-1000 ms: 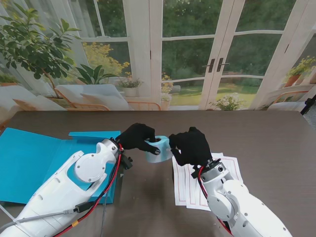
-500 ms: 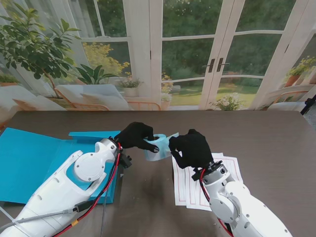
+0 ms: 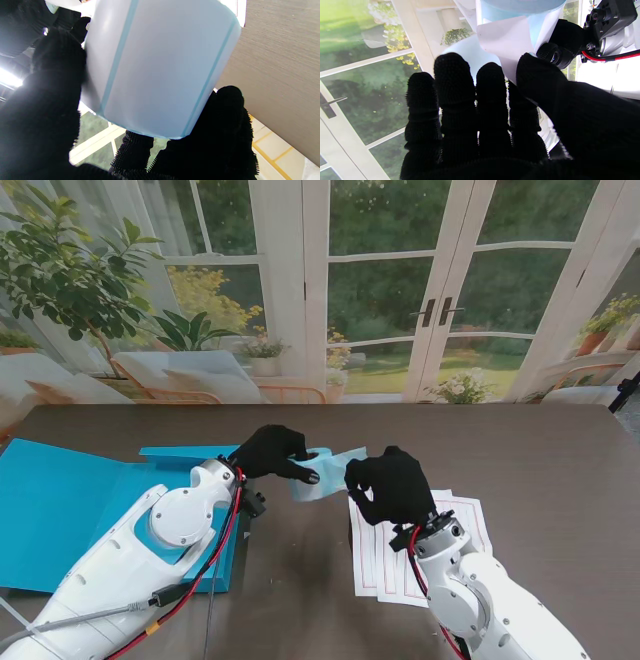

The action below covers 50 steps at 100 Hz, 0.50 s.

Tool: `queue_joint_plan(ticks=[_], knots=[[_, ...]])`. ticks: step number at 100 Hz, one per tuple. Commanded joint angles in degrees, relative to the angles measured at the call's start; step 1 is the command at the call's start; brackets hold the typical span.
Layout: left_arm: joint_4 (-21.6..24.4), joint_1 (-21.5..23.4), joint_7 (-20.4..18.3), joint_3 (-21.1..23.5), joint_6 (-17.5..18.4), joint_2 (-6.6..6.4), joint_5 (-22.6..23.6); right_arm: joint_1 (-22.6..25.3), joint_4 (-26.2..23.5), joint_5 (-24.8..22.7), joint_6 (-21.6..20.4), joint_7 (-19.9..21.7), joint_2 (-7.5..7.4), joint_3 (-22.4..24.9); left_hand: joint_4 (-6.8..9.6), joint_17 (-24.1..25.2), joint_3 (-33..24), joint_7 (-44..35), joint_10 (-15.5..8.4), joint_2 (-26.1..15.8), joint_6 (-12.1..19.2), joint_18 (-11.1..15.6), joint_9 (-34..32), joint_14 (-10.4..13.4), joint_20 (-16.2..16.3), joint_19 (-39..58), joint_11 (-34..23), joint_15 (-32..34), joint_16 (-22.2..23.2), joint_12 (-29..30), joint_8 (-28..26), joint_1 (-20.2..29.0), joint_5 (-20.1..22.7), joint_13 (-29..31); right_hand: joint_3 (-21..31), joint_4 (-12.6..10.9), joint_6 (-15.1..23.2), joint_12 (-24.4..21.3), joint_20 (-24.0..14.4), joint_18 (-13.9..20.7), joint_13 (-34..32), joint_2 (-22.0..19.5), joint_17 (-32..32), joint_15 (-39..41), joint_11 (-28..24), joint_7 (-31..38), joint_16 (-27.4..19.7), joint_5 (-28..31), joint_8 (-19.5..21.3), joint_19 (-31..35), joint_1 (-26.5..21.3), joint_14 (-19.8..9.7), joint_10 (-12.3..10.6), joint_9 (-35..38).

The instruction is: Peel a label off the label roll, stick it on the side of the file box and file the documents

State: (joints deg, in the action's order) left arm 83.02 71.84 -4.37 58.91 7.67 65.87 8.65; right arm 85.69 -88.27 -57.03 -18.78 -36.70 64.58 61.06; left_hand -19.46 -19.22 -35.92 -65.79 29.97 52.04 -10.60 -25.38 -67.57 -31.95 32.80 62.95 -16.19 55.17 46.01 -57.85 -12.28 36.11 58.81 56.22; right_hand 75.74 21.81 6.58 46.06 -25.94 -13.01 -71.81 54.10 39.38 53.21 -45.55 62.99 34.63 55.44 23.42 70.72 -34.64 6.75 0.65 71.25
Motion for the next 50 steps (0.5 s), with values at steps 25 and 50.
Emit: queue_joint_plan(ticks=[25, 50], knots=[[-0.32, -0.67, 0.17, -0.31, -0.75, 0.86, -0.09, 1.14, -0.46, 1.32, -1.20, 0.96, 0.60, 0.78, 6.72, 1.05, -20.18, -2.71, -13.14, -7.88, -3.45, 1.04, -9.93, 0.12, 1.59, 3.60, -19.87, 0.39, 1.00, -1.79, -1.32, 12.92, 0.32, -0.81, 6.31, -2.81, 9.71, -0.54, -0.50, 1.13, -1.35, -5.53, -2.36, -0.33, -1.49, 7.75, 0.73, 1.24, 3.94, 0.76, -8.38, -0.10, -0.96, 0.53], [-0.35, -1.01, 1.14, -0.54, -1.76, 1.23, -0.22, 1.78, -0.45, 1.87, -2.25, 0.72, 0.73, 1.44, 6.75, 1.14, -20.16, -2.77, -13.09, -7.94, -3.46, 1.05, -9.90, 0.14, 1.64, 3.61, -19.92, 0.41, 1.00, -1.63, -1.40, 12.98, 0.29, -0.85, 6.10, -2.90, 9.65, -0.70, -0.54, 1.13, -1.32, -5.63, -2.41, -0.28, -1.71, 7.84, 0.77, 1.09, 3.96, 0.78, -8.39, -0.04, -0.90, 0.42]])
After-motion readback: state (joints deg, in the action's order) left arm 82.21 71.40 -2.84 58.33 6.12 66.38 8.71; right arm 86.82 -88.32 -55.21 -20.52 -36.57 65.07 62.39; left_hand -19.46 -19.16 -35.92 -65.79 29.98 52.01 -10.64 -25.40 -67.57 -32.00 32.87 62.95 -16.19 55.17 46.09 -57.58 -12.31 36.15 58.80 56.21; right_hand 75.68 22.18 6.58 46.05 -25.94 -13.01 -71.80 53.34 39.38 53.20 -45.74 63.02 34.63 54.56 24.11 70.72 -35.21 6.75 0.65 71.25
